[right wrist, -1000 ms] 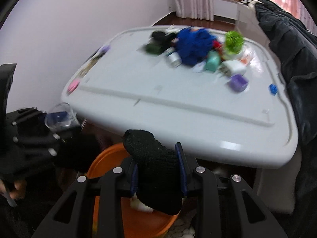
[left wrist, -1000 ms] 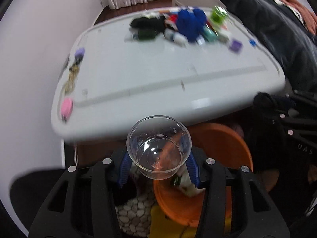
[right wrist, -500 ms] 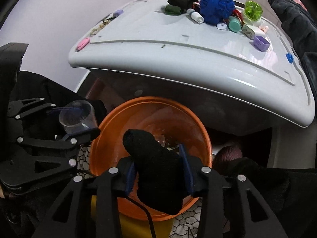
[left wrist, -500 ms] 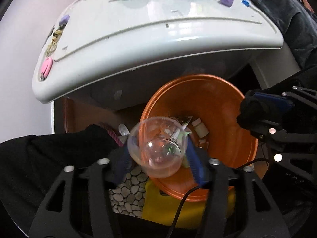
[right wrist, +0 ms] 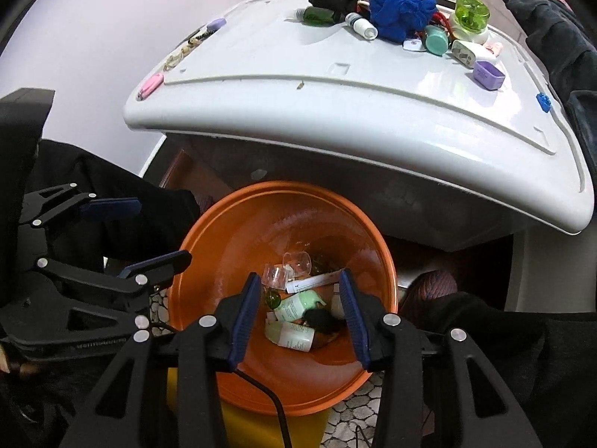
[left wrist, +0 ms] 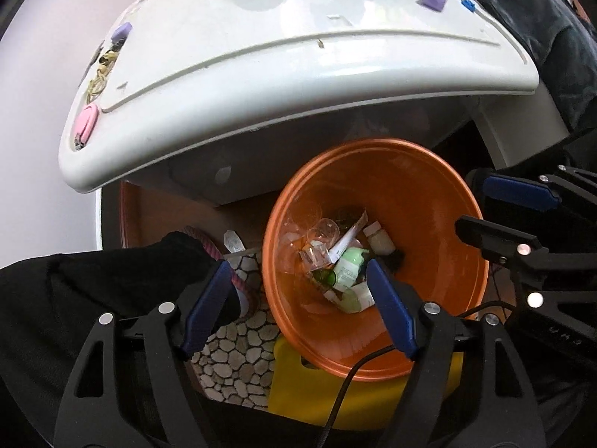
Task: Collect trash
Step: 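Drop the sock and plastic cup into the orange bin, opening both tools, then grasp the purple square case with the right tool while the left grasps the white-capped bottle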
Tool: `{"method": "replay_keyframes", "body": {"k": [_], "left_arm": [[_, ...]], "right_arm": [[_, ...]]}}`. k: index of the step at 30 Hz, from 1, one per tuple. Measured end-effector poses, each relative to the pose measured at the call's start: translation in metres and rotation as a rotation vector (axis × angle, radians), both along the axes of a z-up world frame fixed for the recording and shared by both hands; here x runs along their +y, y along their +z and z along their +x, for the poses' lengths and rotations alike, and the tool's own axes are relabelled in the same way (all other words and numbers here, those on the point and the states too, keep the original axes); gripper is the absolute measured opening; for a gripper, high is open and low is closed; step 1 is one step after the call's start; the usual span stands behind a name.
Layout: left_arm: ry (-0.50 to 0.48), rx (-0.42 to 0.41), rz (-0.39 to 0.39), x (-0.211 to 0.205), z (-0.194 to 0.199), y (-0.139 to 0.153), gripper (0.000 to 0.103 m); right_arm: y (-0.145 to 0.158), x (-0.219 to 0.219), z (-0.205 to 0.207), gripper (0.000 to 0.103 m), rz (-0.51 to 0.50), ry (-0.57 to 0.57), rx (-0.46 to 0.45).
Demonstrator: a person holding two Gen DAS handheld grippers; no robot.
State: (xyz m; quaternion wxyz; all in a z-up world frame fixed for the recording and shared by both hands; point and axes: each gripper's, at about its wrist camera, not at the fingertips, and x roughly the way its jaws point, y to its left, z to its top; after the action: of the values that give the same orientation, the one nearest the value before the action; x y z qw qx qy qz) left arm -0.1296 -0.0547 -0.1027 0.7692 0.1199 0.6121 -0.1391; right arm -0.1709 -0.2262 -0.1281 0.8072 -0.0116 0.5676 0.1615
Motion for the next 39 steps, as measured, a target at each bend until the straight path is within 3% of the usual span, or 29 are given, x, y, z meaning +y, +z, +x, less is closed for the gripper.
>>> {"method": "replay_keyframes", "body": {"k": [5,10,15,21,23,25,28,32,36,39], "left_arm": [[0.03,-0.056,-0.042,0.01,0.024,0.02,0.073],[0.07,-0.145,-0.062,0.009,0.067,0.043,0.073],[0.087,-0.161,-0.075,-0.001,0.099,0.046,0.073],[0.082,-0.138,-0.065,-0.006,0.119,0.036,0.073],[0.079,-0.136,-0.055,-0.007,0.121,0.032,0.073],[0.076,-0.133,-0.051,-0.009,0.121,0.03,0.073],[0.067,-0.128,-0.044,-0.015,0.121,0.025,0.073],[0.047,-0.134,-0.062,-0.031,0.129,0.023,0.073],[0.064,-0.15,-0.12,-0.057,0.154,0.028,0.073],[0.089,-0.187,-0.132,-0.077,0.182,0.032,0.073]], "right_arm": [[0.027,-0.018,0.024,0.049,0.032,-0.016,-0.044],[0.054,-0.064,0.095,0.053,-0.083,-0.092,-0.152],[0.042,-0.097,0.167,0.054,-0.223,-0.135,-0.15],[0.011,-0.106,0.221,0.056,-0.251,-0.141,-0.092],[0.006,-0.109,0.23,0.055,-0.201,-0.149,-0.094],[0.006,-0.115,0.235,0.037,-0.137,-0.164,-0.069],[0.007,-0.116,0.23,0.037,-0.16,-0.17,-0.08],[0.016,-0.124,0.218,0.037,-0.112,-0.182,-0.098],[0.042,-0.142,0.2,0.037,-0.043,-0.227,-0.171],[0.045,-0.153,0.196,0.037,-0.001,-0.255,-0.183]]}}
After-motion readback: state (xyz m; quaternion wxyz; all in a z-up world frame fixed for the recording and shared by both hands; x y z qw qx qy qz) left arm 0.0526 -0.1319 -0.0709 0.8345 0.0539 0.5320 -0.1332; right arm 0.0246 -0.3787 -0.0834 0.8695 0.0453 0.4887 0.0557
